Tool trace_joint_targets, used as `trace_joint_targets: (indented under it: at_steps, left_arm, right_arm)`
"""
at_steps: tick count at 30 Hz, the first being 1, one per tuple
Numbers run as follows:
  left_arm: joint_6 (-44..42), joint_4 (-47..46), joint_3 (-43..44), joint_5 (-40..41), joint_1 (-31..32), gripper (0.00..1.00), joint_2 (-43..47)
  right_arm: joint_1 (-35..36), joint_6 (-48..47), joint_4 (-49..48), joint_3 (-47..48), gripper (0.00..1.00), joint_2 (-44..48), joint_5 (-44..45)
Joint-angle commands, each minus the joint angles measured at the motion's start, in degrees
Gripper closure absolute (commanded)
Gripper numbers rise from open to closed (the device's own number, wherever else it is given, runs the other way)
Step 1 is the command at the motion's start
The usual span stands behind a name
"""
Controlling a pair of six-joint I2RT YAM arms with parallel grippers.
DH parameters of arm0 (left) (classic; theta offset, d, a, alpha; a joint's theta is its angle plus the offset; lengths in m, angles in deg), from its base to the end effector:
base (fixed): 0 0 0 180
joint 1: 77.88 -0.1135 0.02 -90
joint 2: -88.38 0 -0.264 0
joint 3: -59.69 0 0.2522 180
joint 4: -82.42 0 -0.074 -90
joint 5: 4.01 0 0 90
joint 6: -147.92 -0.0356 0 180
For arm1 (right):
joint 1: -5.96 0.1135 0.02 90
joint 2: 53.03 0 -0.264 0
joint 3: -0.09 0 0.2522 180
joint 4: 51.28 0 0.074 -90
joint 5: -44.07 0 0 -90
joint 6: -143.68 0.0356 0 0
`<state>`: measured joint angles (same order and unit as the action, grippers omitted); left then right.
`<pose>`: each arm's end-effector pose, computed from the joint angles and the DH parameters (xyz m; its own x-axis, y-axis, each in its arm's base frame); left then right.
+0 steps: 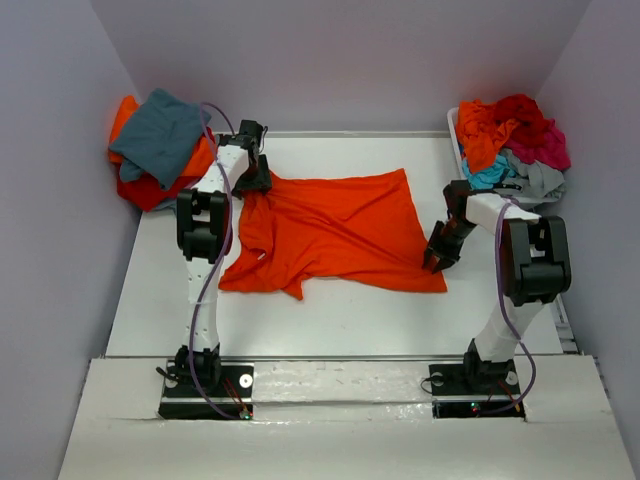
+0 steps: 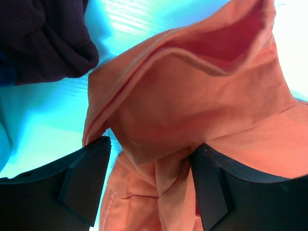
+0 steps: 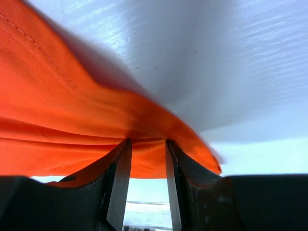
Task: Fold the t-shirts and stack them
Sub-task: Flatten out the tshirt
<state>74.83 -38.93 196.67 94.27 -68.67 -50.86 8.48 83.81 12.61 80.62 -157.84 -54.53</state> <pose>0.5191 -0.0790 0.1805 -0.8513 -0.1536 -0.5018 -0.1655 0.9860 -0.0210 0.3203 0.0194 0.1559 -0.8878 0.4577 0.0474 0.4595 0.8762 0.1453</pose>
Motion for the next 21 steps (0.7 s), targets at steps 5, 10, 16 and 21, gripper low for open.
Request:
trace_joint_targets:
  at_steps: [5,10,16,21]
  left_arm:
    - [-1.26,-1.46,0.00,1.31,1.33,0.23,9.77]
    - [-1.44,-1.29,1.67,0.61,1.86,0.23,11.44]
    - [-1.61,-1.03,1.50,1.39,4.40,0.23,12.94]
    - [-1.61,-0.23,0.45,2.80,7.48,0.22,13.73]
  right_arm:
    - [-0.33,-4.55,2.25,8.82,0.58,5.58,2.62]
    - [0.82,-4.73,3.05,12.60,0.58,5.76,0.87]
    - [2.39,-4.64,2.43,17.34,0.57,2.35,-2.12]
    - [4.15,-4.47,0.76,24.37,0.57,-1.61,-3.53]
